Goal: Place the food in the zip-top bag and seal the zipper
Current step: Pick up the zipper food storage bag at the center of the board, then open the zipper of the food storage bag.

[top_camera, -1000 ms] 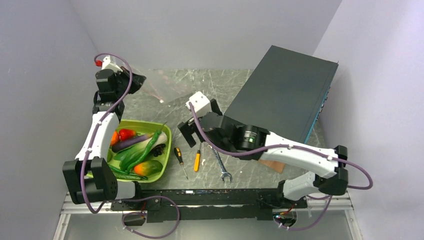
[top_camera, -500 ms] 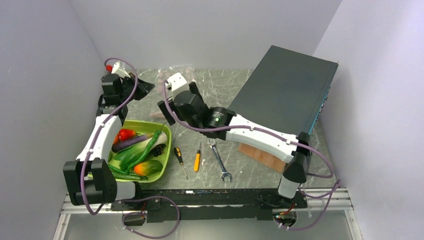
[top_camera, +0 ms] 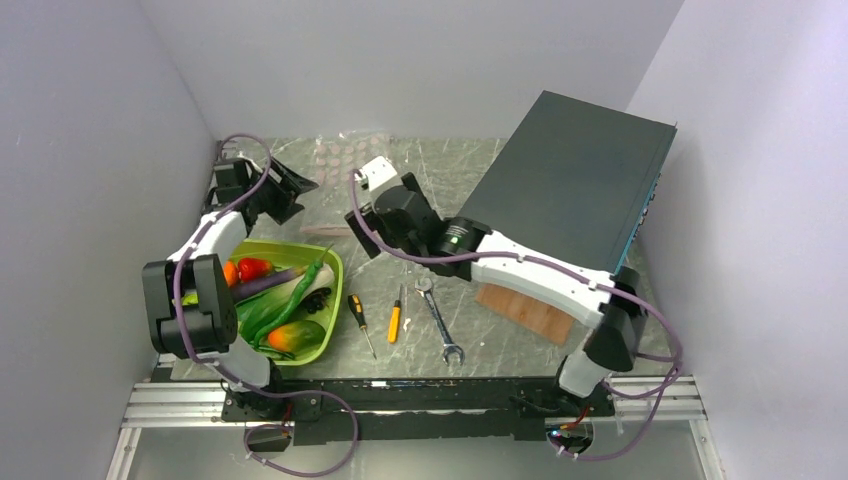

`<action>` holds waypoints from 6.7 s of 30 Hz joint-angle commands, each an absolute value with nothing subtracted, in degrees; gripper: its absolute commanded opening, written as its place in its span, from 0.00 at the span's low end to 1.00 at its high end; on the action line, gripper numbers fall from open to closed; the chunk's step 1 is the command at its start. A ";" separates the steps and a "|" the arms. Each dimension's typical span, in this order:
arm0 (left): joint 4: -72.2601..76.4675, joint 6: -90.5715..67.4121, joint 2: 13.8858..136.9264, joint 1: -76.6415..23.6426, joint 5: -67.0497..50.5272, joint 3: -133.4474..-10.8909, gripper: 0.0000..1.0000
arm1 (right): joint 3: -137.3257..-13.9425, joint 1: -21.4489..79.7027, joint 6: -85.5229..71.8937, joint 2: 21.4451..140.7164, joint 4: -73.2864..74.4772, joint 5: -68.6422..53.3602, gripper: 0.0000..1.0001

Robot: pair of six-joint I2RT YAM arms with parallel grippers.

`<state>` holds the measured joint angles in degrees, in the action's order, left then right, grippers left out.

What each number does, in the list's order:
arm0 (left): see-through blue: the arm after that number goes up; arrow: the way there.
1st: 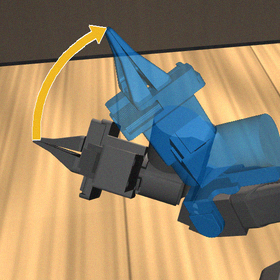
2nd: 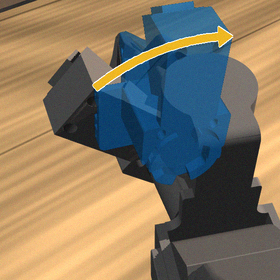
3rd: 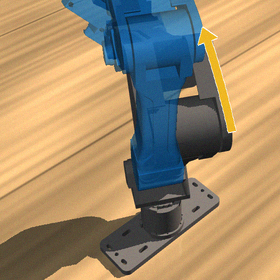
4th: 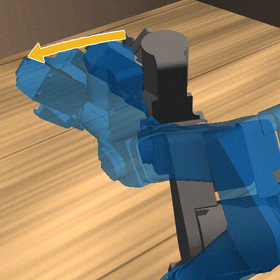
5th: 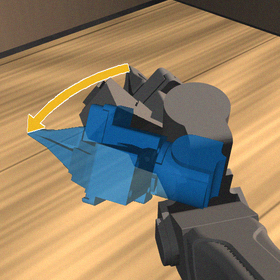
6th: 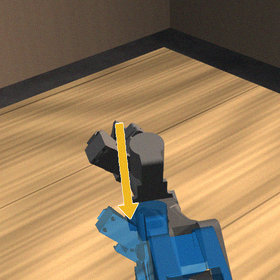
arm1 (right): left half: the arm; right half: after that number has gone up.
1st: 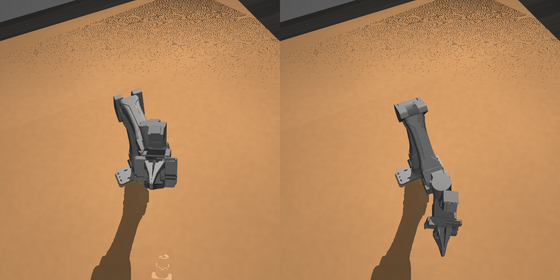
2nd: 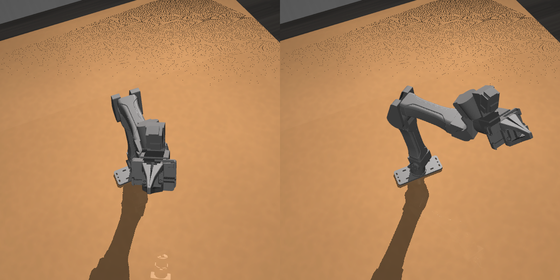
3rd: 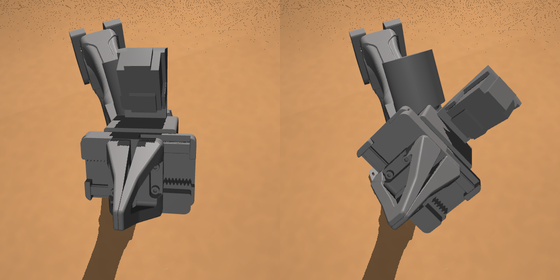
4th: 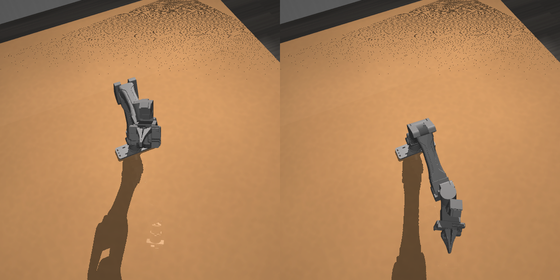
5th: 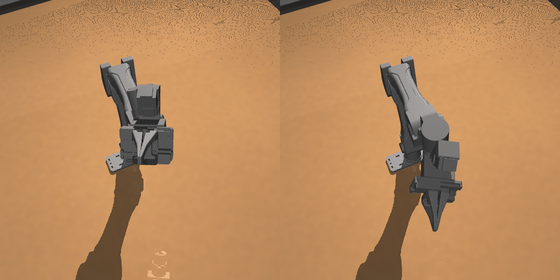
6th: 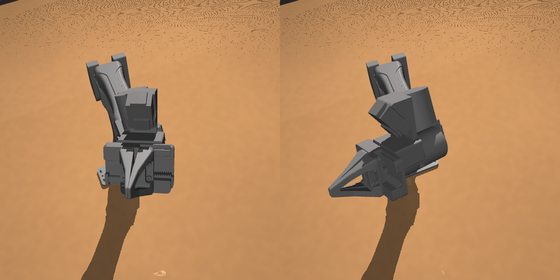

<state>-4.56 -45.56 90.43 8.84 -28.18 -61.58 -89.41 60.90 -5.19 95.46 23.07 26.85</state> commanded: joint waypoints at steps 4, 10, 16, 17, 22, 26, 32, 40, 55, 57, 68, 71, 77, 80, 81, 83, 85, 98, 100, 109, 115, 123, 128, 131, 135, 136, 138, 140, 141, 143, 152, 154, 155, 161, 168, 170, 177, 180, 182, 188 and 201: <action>-12.97 -49.32 90.68 1.79 -17.70 -66.94 0.81 | -83.73 61.12 -7.98 80.93 20.72 25.97 0.99; -18.67 -56.52 88.20 -12.92 3.71 -72.31 0.86 | -79.08 61.22 -6.72 72.79 18.85 26.08 0.99; -14.68 -74.39 87.21 -28.65 23.74 -67.82 0.86 | -76.57 61.17 -6.65 64.86 19.08 25.75 0.99; -15.51 -78.42 87.71 -30.88 26.96 -67.55 0.84 | -76.09 61.15 -6.94 63.47 19.07 25.42 1.00; -21.59 -99.29 94.28 -37.70 35.57 -69.60 0.79 | -74.11 61.16 -8.64 56.88 18.98 23.47 1.00; -26.35 -106.90 100.15 -40.06 40.83 -72.84 0.77 | -73.15 61.17 -9.05 52.86 19.53 22.68 0.99; -28.85 -113.21 104.82 -40.93 47.01 -71.69 0.72 | -71.34 61.18 -8.99 48.61 19.08 21.46 1.00; -33.55 -116.72 106.67 -40.95 52.46 -71.88 0.58 | -68.91 62.32 -7.80 44.79 17.79 22.63 0.99; -26.24 -114.61 108.16 -38.78 53.46 -68.13 0.64 | -68.10 65.03 -5.98 42.62 16.85 25.19 0.99; -28.81 -116.20 109.12 -38.59 53.77 -69.54 0.65 | -68.14 65.13 -5.85 42.66 16.80 25.38 0.99; -15.90 -105.05 110.45 -35.06 53.20 -66.98 0.53 | -67.73 65.39 -5.17 43.10 16.35 26.32 1.00; -14.27 -103.27 111.10 -34.04 52.48 -67.16 0.51 | -67.85 65.46 -5.01 43.52 16.48 26.45 1.00; -9.21 -101.32 111.77 -32.66 51.15 -65.42 0.50 | -68.19 65.46 -4.71 44.33 16.57 27.08 1.00; -5.44 -101.22 112.16 -31.75 49.69 -63.52 0.46 | -68.52 65.46 -4.75 44.76 16.78 27.36 1.00; -2.27 -99.62 112.22 -31.37 49.32 -62.63 0.43 | -68.66 65.46 -4.75 44.93 16.90 27.38 0.99; 2.62 -95.89 111.97 -30.66 48.94 -61.51 0.29 | -68.96 65.47 -4.72 45.45 17.16 27.47 0.99; 2.77 -94.25 111.04 -30.37 49.06 -61.69 0.05 | -68.81 65.48 -4.85 45.89 17.23 27.60 1.00; -12.56 -61.90 89.87 -28.72 37.11 -68.88 0.00 | -70.99 65.39 -3.32 53.47 18.69 31.20 1.00; -13.90 -56.98 85.76 -27.94 33.33 -68.82 0.00 | -71.92 65.39 -2.64 55.76 19.00 31.85 1.00; -18.15 -44.50 73.07 -20.00 14.90 -68.14 0.00 | -86.53 65.61 -2.25 76.28 24.87 38.61 0.98; -10.66 -38.40 69.31 -17.58 5.63 -63.05 0.00 | -85.77 66.55 -6.05 83.97 15.94 38.59 0.93; -12.53 -41.45 69.62 -15.11 -4.04 -63.71 0.00 | -83.51 67.14 0.20 92.21 2.42 34.16 0.85; -11.00 -43.14 71.01 -14.60 -7.88 -62.63 0.00 | -85.29 64.05 -1.06 94.34 1.76 29.19 0.64; -10.47 -45.21 72.65 -12.67 -12.57 -62.94 0.00 | -83.60 61.13 -2.59 94.08 0.41 24.86 0.61; -7.60 -49.15 73.49 -9.46 -17.27 -61.13 0.00 | -83.06 60.17 -2.13 94.93 0.26 24.21 0.54; -7.27 -49.67 73.82 -8.81 -18.42 -61.16 0.00 | -82.64 60.23 -1.46 94.99 -1.35 24.03 0.54; -7.32 -50.65 74.75 -7.48 -21.01 -61.62 0.00 | -82.18 60.23 -0.57 95.17 -2.78 23.44 0.54; -7.16 -51.73 75.41 -6.57 -23.13 -61.89 0.00 | -82.89 60.15 -0.53 95.93 -2.64 23.90 0.54; -6.81 -52.03 75.54 -6.45 -23.54 -61.57 0.00 | -83.32 60.09 -0.53 96.43 -2.44 23.98 0.54; -6.28 -52.64 75.66 -6.42 -23.98 -61.16 0.00 | -83.93 60.13 0.93 97.24 -2.61 23.88 0.56; -7.15 -52.22 75.94 -6.38 -25.09 -62.10 0.00 | -86.16 60.15 1.82 100.01 -3.02 22.55 0.60; -8.29 -51.22 76.21 -6.39 -25.61 -63.18 0.00 | -86.89 60.20 2.49 100.60 -2.74 22.54 0.60; -9.17 -50.94 76.27 -6.36 -25.58 -63.68 0.00 | -87.34 60.12 2.82 101.01 -2.54 23.14 0.60; -9.77 -50.56 75.96 -6.33 -25.45 -63.94 0.00 | -88.82 60.20 3.73 101.95 -1.75 24.55 0.61; -10.58 -49.73 76.03 -6.33 -26.20 -64.87 0.00 | -90.34 60.28 5.30 103.67 -0.93 26.11 0.62; -10.55 -49.68 76.18 -6.33 -27.09 -65.07 0.00 | -90.98 60.29 5.75 104.35 -0.40 26.36 0.62; -10.30 -50.53 77.01 -6.42 -29.66 -65.43 0.00 | -91.88 62.53 11.23 107.21 -2.57 36.72 0.55; -10.87 -50.17 76.83 -6.42 -28.68 -65.50 0.00 | -91.64 64.44 17.23 109.22 -6.29 44.16 0.41; -11.02 -49.66 77.01 -6.42 -28.88 -65.83 0.00 | -91.00 65.18 19.92 110.18 -9.56 47.19 0.23; -15.06 -42.28 78.29 -5.68 -32.06 -70.15 0.19 | -88.45 63.00 11.68 107.03 -7.81 43.79 0.00; -9.65 -35.11 73.76 -0.74 -36.98 -68.40 0.86 | -90.30 53.06 -8.73 101.07 4.90 28.88 0.00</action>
